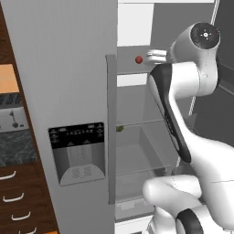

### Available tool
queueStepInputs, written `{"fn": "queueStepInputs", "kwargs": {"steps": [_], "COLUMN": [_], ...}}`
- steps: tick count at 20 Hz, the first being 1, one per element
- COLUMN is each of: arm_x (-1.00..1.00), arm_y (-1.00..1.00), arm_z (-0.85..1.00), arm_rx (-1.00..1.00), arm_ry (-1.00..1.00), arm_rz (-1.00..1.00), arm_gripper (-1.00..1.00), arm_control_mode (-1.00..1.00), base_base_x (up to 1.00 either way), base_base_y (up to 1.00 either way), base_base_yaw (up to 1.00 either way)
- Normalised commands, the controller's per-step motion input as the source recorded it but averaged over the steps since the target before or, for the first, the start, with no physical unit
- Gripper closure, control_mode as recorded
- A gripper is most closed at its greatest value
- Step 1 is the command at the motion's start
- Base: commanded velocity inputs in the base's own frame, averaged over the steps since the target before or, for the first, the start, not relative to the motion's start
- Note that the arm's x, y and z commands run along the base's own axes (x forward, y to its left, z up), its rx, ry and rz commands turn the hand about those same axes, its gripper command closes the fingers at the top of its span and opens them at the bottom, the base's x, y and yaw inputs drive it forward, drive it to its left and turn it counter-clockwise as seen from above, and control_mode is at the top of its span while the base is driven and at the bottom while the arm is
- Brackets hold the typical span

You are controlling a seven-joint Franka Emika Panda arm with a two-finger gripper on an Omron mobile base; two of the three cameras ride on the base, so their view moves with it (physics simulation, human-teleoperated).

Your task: Take the strawberry from the fridge and place it on top of the pancake, located on the dining counter.

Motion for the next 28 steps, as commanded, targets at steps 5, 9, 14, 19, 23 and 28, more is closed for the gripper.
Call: {"fn": "queueStepInputs", "kwargs": {"steps": [5,9,14,19,23,28], "arm_x": [0.73,0.84,0.85,0.75,0.74,0.77], "arm_y": [0.0,0.0,0.0,-0.21,-0.07,0.0], "arm_z": [-0.11,-0.36,-0.41,-0.18,-0.01,0.0], "arm_rx": [-0.11,-0.1,-0.04,0.0,0.0,0.0], "arm_ry": [0.03,0.01,0.01,0.0,0.06,0.13], "arm_rz": [-0.01,0.0,0.0,0.0,0.0,0.0], "arm_gripper": [-1.0,-1.0,-1.0,-1.0,-1.0,-1.0], "arm_control_mode": [-1.0,-1.0,-1.0,-1.0,-1.0,-1.0], "base_base_x": [0.0,0.0,0.0,0.0,0.0,0.0], "base_base_y": [0.0,0.0,0.0,0.0,0.0,0.0], "base_base_yaw": [0.0,0.0,0.0,0.0,0.0,0.0]}}
